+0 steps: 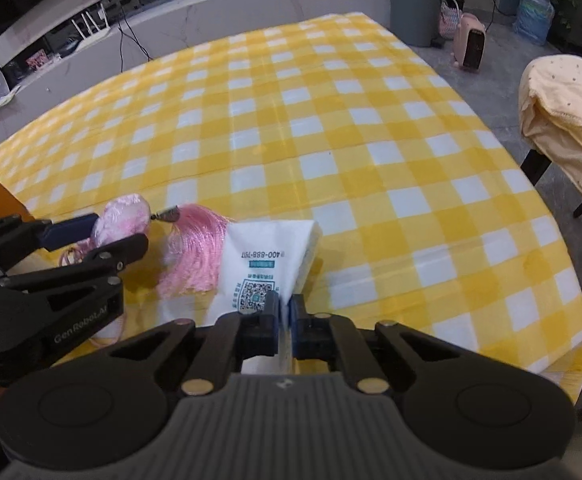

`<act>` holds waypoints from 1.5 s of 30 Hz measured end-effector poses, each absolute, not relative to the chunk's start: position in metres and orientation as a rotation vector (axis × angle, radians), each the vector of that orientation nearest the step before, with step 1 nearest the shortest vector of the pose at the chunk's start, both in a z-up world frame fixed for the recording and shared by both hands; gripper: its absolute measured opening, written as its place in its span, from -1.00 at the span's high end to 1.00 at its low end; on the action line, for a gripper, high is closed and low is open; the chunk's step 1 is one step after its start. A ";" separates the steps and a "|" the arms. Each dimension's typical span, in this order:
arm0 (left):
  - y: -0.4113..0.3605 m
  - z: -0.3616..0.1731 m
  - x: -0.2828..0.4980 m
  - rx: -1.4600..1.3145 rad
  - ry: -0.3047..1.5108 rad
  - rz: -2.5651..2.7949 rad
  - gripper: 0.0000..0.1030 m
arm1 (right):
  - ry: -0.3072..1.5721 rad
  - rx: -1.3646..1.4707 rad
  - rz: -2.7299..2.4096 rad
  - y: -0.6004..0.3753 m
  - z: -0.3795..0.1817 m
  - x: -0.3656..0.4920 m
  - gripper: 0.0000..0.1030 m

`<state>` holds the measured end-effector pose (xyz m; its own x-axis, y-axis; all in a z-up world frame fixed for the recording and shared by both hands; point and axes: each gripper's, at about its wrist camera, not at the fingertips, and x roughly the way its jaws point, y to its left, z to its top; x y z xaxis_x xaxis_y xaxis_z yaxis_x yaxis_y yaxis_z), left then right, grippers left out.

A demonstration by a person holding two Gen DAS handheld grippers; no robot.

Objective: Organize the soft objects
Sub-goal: 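Carry the pink pouch and white card with both grippers over the white box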

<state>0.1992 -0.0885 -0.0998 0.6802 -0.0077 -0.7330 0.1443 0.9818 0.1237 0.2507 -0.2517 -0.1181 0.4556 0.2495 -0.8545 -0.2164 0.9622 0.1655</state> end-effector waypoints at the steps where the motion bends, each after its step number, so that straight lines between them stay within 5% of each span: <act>1: -0.088 -0.097 0.196 0.174 0.818 -0.088 0.05 | 1.053 0.038 0.286 -0.253 -0.115 0.248 0.96; 24: -0.071 0.001 0.078 0.119 0.636 -0.186 0.05 | 0.890 0.039 0.324 -0.245 -0.034 0.148 0.96; 45: 0.028 0.024 0.012 0.057 0.573 -0.007 0.05 | 0.776 -0.084 0.563 -0.143 0.021 0.074 0.96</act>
